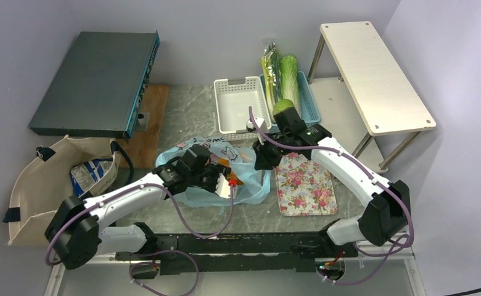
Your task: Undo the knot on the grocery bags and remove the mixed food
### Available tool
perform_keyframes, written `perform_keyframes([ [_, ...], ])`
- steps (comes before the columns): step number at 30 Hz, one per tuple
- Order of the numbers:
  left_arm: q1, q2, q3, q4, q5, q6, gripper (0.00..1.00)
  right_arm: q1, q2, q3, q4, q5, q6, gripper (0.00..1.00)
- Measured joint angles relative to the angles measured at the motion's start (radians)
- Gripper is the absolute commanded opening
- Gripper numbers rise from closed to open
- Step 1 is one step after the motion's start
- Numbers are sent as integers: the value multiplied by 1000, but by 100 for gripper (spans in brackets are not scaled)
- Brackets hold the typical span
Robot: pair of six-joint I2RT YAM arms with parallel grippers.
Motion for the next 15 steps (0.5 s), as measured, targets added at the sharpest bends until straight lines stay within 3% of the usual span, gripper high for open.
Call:
perform_keyframes([
  [5,-11,93,0,65,-16,-1,70,-23,-50,-44,29,10,45,0],
  [9,-16,156,0,100,-35,4,66,-43,-131,-57,82,46,82,0],
  [12,-18,203,0,131,-58,10,50,-45,-183,-58,117,53,97,0],
  [13,-19,218,1,148,-66,14,41,-45,-193,-60,126,54,100,0],
  [15,-21,236,9,172,-81,19,12,-44,-204,-74,143,54,105,0],
])
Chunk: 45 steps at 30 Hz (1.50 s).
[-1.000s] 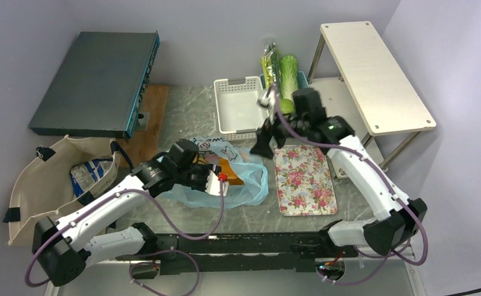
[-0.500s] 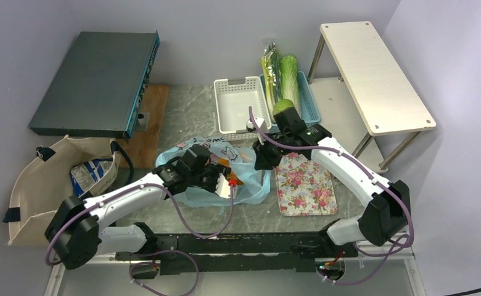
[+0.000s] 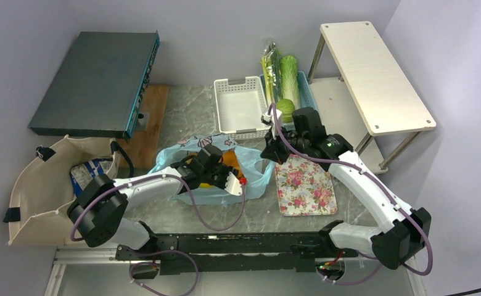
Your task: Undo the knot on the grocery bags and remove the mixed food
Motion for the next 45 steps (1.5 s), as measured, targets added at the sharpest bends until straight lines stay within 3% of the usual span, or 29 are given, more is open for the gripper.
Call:
perform_keyframes([
  [1,-1,5,11,2,-8,-1,2,0,0,-8,2,0,2,0],
  [2,-2,7,24,-3,-17,-6,0,0,0,-19,3,2,3,0],
  [7,-2,-22,121,-141,-25,-39,0,0,1,-41,2,27,18,0],
  [16,29,-178,324,-548,122,-97,0,0,2,-40,21,55,18,0],
  [27,87,-285,366,-792,130,-113,0,0,-17,-53,26,97,2,0],
  [33,125,-342,474,-780,206,-228,0,0,-26,-60,26,95,-6,25],
  [37,214,-322,534,-707,317,-404,0,0,-27,-59,27,92,-10,63],
  [39,272,-309,553,-647,390,-521,0,0,-31,-51,30,95,-2,76],
  [42,363,-295,554,-536,518,-731,0,0,-54,-13,33,106,5,86],
  [45,446,-281,532,-332,667,-1034,0,0,-101,43,63,118,-6,90],
])
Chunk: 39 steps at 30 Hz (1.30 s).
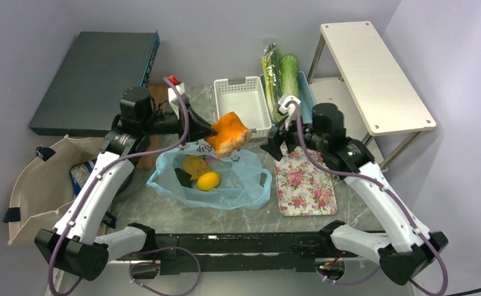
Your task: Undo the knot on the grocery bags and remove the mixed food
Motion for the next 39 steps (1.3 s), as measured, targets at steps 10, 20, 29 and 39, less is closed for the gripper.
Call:
perform_keyframes([
  [10,63,66,-58,595,248,-697,0,47,-176,38,179,-45,-21,92],
  [20,63,66,-63,703,293,-832,0,277,-111,78,215,-2,-106,93],
  [29,56,62,-76,699,298,-831,7,352,-64,104,272,112,-178,24],
  [39,113,39,-58,434,229,-613,99,306,6,205,155,316,-133,0],
])
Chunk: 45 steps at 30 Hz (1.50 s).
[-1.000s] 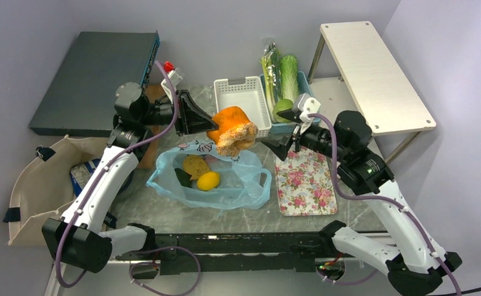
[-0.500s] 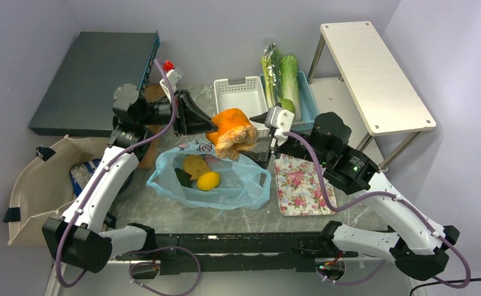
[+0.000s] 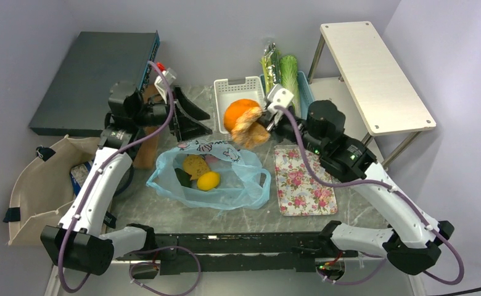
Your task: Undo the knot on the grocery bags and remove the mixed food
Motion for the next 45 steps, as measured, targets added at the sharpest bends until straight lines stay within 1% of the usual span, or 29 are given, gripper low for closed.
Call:
perform_keyframes([
  [3,62,6,60,-150,-37,135,99,-102,-16,10,-77,3,35,0],
  [4,78,7,84,-204,-56,190,99,-155,-24,9,-121,3,42,0],
  [6,86,2,111,-270,-75,272,99,-233,-39,0,-188,2,43,0],
  [9,85,-15,115,-327,-87,339,99,-363,-59,-45,-292,-24,28,0],
  [13,85,-34,103,-358,-91,383,99,-520,-46,-143,-414,-73,-36,8],
  [16,85,-36,102,-402,-91,432,100,-559,-6,-236,-475,-81,-103,9],
  [19,85,-36,105,-490,-93,529,99,-579,34,-332,-505,-94,-165,9],
  [22,78,-38,111,-620,-113,712,99,-591,64,-396,-510,-95,-211,10],
  [23,72,-42,111,-658,-124,772,99,-594,74,-411,-507,-95,-225,12],
  [27,34,-96,68,-849,-201,1091,98,-613,137,-454,-486,-99,-269,17],
  [29,17,-135,27,-932,-245,1227,97,-626,165,-476,-460,-99,-288,26],
  [31,1,-172,-18,-987,-294,1330,94,-633,183,-491,-431,-96,-303,40],
  [34,-26,-212,-92,-1017,-371,1439,90,-639,195,-490,-404,-98,-313,60],
  [36,-50,-233,-145,-1022,-425,1495,86,-639,201,-490,-400,-101,-315,70],
  [39,-92,-260,-224,-1010,-502,1555,77,-639,204,-478,-409,-104,-312,76],
  [41,-127,-267,-256,-989,-544,1574,68,-639,204,-450,-418,-107,-307,78],
  [43,-189,-259,-277,-951,-598,1585,59,-639,203,-414,-420,-115,-298,81],
  [45,-259,-233,-286,-903,-657,1583,54,-640,199,-374,-414,-130,-287,83],
])
